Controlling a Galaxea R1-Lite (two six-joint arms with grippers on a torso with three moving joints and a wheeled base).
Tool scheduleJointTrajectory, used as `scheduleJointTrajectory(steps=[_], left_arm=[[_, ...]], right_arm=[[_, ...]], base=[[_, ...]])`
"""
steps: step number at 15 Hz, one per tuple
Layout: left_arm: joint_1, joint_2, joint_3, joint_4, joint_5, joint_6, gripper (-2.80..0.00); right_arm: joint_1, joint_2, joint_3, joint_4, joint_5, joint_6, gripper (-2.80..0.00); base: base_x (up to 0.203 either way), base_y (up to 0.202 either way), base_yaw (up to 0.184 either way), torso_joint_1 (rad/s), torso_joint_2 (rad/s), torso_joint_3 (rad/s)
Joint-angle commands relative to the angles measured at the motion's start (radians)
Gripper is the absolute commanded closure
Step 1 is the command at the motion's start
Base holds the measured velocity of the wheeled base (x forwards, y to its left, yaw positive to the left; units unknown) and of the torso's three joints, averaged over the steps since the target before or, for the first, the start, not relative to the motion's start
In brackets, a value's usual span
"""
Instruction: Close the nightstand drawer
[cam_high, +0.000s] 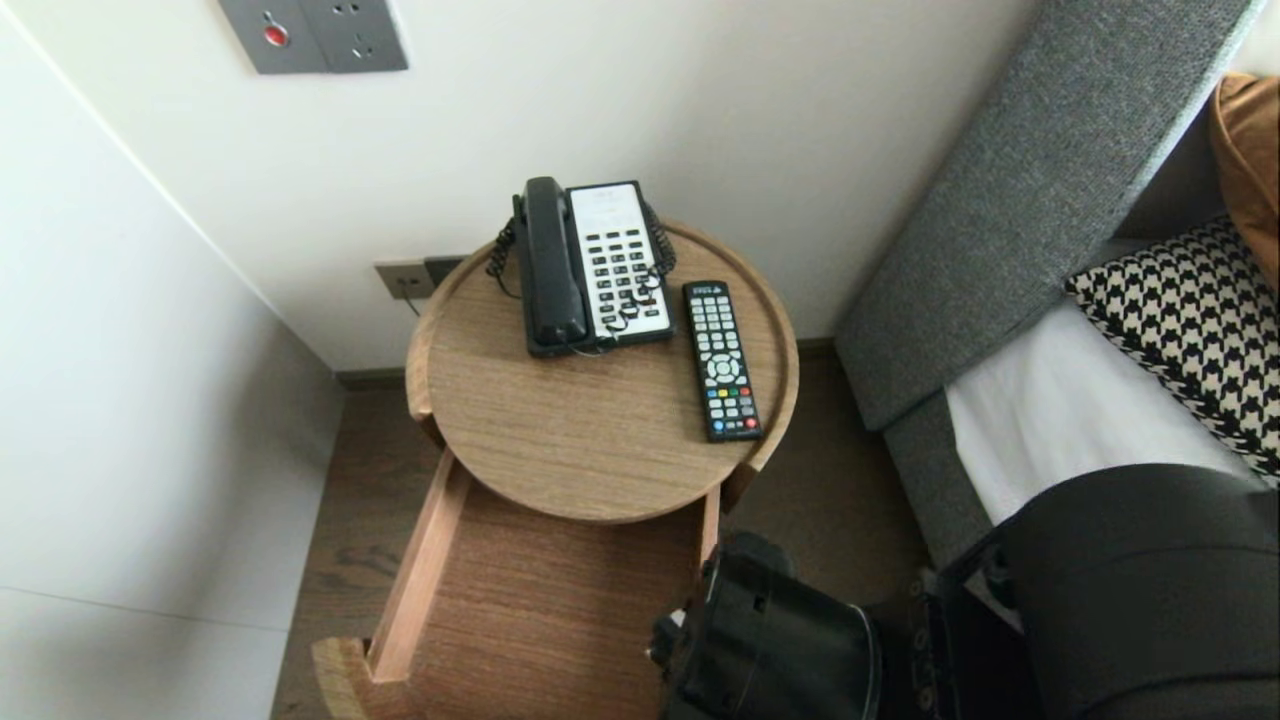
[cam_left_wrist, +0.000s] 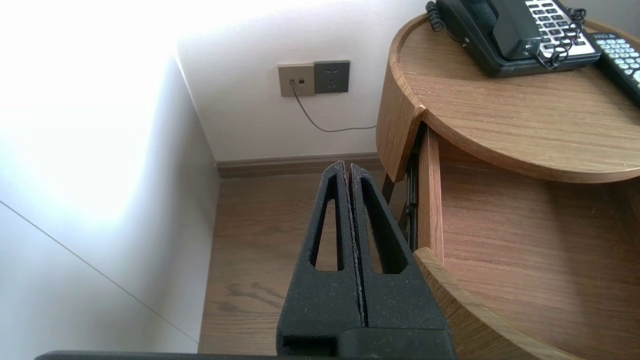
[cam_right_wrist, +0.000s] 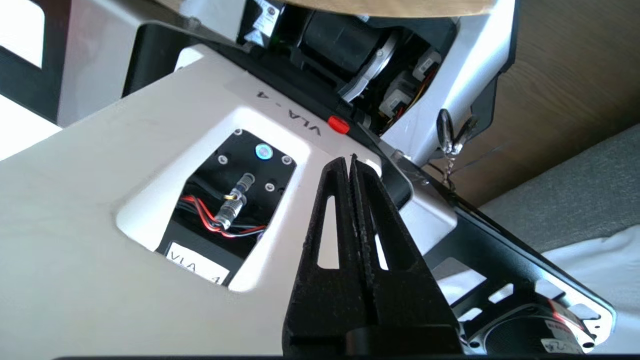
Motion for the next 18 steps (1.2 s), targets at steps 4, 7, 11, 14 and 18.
scheduleJointTrajectory(steps=[4,7,11,14,18], left_arm=[[0.0,-0.003,0.04,-0.002,0.0,0.0,0.0],[0.0,-0.003,0.04,-0.002,0.0,0.0,0.0],[0.0,-0.003,0.04,-0.002,0.0,0.0,0.0],[0.0,-0.003,0.04,-0.002,0.0,0.0,0.0],[0.0,-0.003,0.04,-0.002,0.0,0.0,0.0]], right_arm=[[0.019,0.078,-0.028,0.005,0.005,0.008,0.0],[0.011,0.101,-0.062,0.005,0.021,0.009,0.0],[-0.009,0.112,-0.078,0.004,0.031,0.009,0.0],[-0.045,0.154,-0.135,0.005,0.039,0.009,0.0],[-0.059,0.16,-0.145,0.005,0.071,0.009,0.0]], base=[[0.0,0.0,0.0,0.0,0.0,0.0],[0.0,0.0,0.0,0.0,0.0,0.0],[0.0,0.0,0.0,0.0,0.0,0.0],[0.0,0.0,0.0,0.0,0.0,0.0],[0.0,0.0,0.0,0.0,0.0,0.0]])
